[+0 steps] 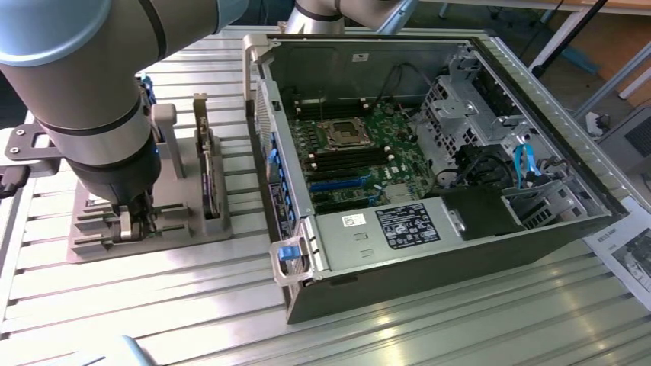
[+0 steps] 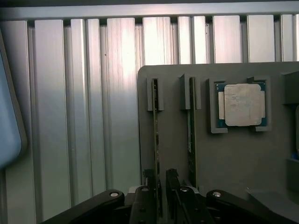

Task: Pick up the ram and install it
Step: 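Pick up the ram and move it above insertion slot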

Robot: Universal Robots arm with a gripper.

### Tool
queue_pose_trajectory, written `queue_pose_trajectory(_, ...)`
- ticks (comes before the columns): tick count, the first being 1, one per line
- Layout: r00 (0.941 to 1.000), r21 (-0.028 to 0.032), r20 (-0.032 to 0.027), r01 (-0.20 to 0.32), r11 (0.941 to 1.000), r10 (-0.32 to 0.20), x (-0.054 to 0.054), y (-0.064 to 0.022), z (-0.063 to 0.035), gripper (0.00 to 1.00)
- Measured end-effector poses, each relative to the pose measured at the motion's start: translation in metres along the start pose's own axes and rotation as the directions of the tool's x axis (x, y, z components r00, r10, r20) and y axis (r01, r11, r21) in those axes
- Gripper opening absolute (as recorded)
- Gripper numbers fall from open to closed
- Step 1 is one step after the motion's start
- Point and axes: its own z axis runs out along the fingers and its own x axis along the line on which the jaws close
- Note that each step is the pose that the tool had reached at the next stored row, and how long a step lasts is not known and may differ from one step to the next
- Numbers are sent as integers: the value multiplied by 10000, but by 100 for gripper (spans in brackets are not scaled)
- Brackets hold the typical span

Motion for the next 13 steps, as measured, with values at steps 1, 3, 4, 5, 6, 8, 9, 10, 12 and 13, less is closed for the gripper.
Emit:
queue_pose_trajectory(1, 10000, 1, 0, 0, 10000, 0, 0, 0, 0, 24)
queue_pose_trajectory(3, 10000, 1, 0, 0, 10000, 0, 0, 0, 0, 24)
queue_pose_trajectory(4, 10000, 1, 0, 0, 10000, 0, 0, 0, 0, 24)
queue_pose_trajectory(5, 10000, 1, 0, 0, 10000, 0, 0, 0, 0, 24)
queue_pose_trajectory(6, 10000, 1, -1, 0, 10000, 0, 1, 0, 3, 24)
queue_pose_trajectory(8, 10000, 1, 0, 0, 10000, 0, 1, 0, 15, 24)
queue_pose_trajectory(9, 10000, 1, -1, 0, 10000, 0, 1, 0, 19, 24)
queue_pose_trajectory(10, 10000, 0, -1, 0, 10000, 0, 1, -1, 23, 24)
queue_pose_trajectory(12, 10000, 0, -1, 0, 10000, 0, 1, -1, 33, 24)
queue_pose_trajectory(13, 10000, -1, -2, 0, 10000, 0, 1, -1, 36, 24)
